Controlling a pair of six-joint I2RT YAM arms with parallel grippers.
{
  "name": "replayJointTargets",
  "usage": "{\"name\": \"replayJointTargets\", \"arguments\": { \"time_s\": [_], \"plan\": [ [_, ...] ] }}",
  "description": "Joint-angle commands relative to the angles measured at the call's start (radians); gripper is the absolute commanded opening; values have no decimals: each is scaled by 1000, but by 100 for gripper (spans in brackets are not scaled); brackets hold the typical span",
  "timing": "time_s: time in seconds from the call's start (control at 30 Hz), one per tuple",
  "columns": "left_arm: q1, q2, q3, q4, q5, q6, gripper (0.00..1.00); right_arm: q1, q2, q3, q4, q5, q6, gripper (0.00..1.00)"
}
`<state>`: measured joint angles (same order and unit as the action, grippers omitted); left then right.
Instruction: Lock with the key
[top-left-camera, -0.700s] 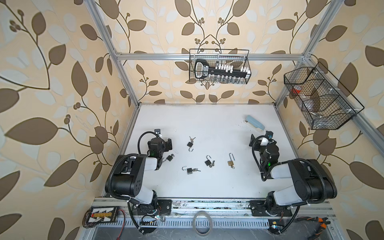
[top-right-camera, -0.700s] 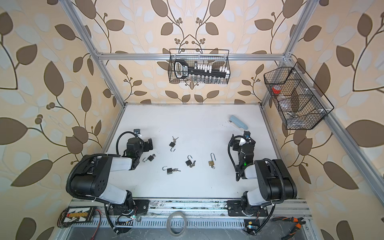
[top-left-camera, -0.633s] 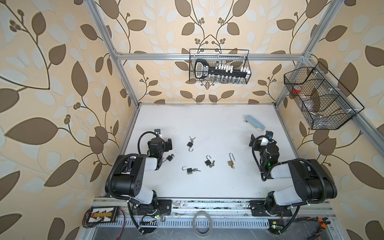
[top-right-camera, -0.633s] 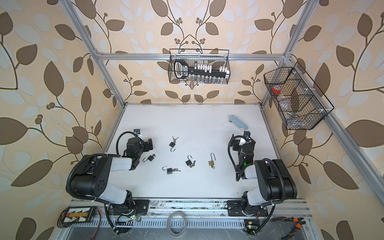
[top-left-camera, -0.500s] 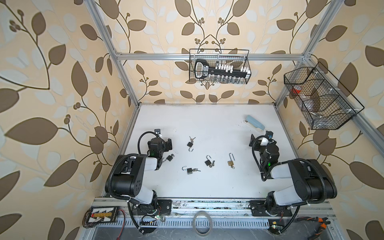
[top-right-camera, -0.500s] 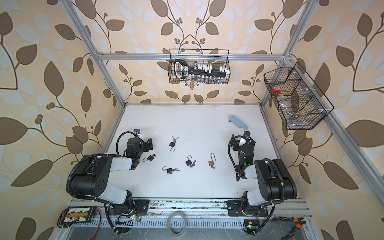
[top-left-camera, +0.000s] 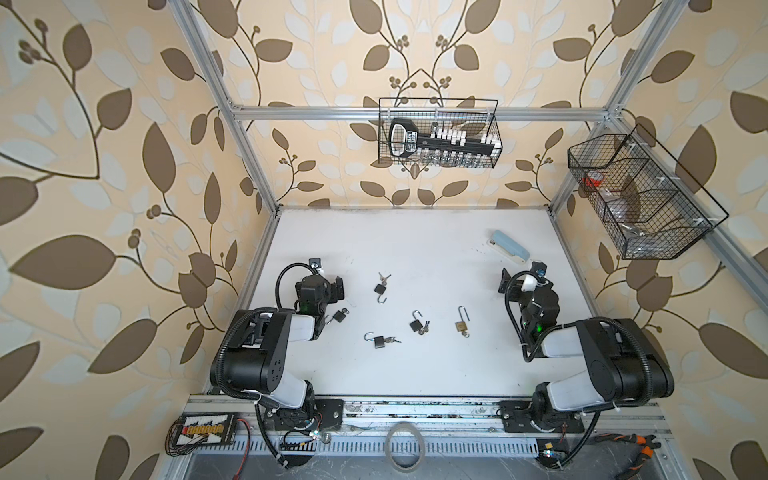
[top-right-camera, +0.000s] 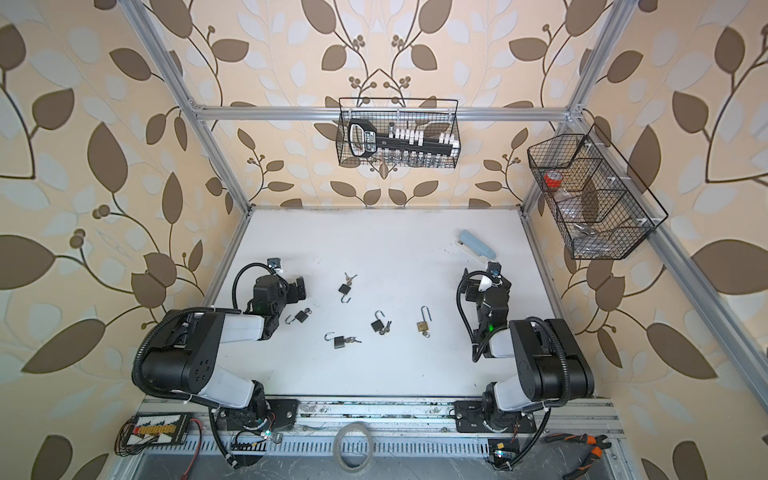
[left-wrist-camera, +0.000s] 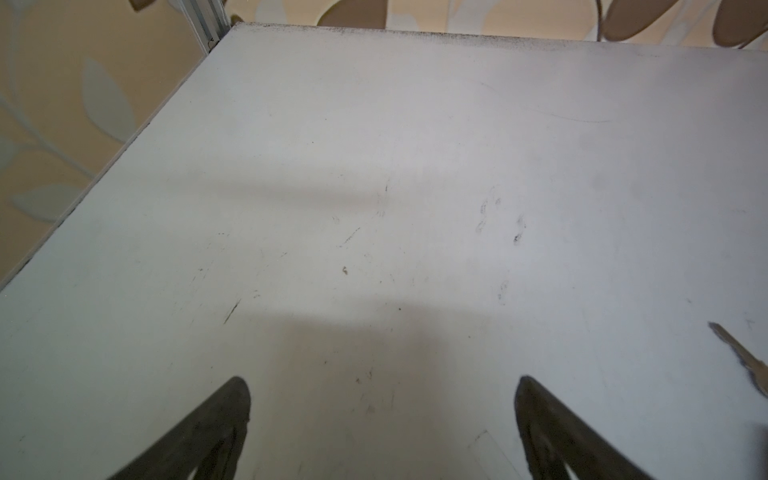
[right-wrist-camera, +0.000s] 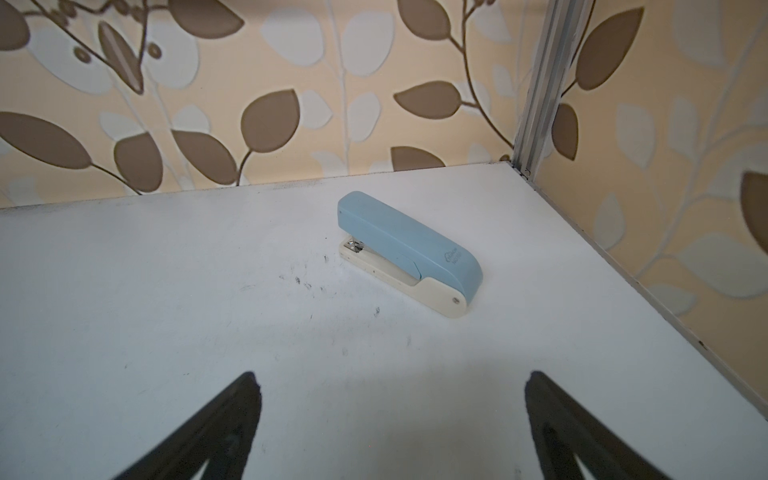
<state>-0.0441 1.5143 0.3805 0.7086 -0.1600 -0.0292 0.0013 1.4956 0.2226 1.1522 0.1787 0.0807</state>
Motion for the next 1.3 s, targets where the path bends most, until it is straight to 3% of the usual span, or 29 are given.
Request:
{"name": "replayJointTargets", "arguments": {
  "time_s": [0.0, 0.13, 0.27, 0.33, 0.4, 0.47, 0.53, 0.67, 0.77, 0.87, 1.03, 1.17, 1.27],
  "plan": [
    [-5, -30, -17, 62, -16, 10, 99, 5, -1, -5, 10, 7, -2, 99],
    [-73, -161, -61, 61, -135, 40, 99, 46, -40, -24, 30, 94, -19, 99],
    [-158, -367, 32, -229, -332, -12, 99, 101, -218, -27, -94, 154, -60, 99],
    [-181, -439, 73, -318, -372, -67, 99, 123, -313, -9, -171, 179, -41, 99],
    [-181, -488, 133, -454, -426, -214, 99, 124, -382, -7, -182, 199, 67, 99],
    [-181, -499, 256, -760, -506, -500, 99, 122, -430, 40, -305, 234, 213, 99],
    [-181, -471, 366, -981, -461, -625, 99, 118, -447, 137, -547, 293, 387, 99],
    [-183, -449, 459, -1137, -272, -650, 99, 92, -429, 296, -927, 198, 583, 99],
    [-221, -466, 449, -1105, -111, -633, 99, 95, -418, 294, -936, 36, 605, 99],
    [-335, -449, 474, -1108, -23, -604, 99, 106, -400, 286, -900, -158, 548, 99],
    [-515, -421, 475, -1082, 141, -529, 99, 126, -361, 330, -1019, -305, 590, 99],
    [-597, -388, 477, -1088, 147, -525, 99, 336, -332, 398, -1250, -76, 563, 96],
    [-628, -378, 489, -1077, 162, -525, 99, 491, -306, 421, -1375, -1, 563, 87]
  ]
}}
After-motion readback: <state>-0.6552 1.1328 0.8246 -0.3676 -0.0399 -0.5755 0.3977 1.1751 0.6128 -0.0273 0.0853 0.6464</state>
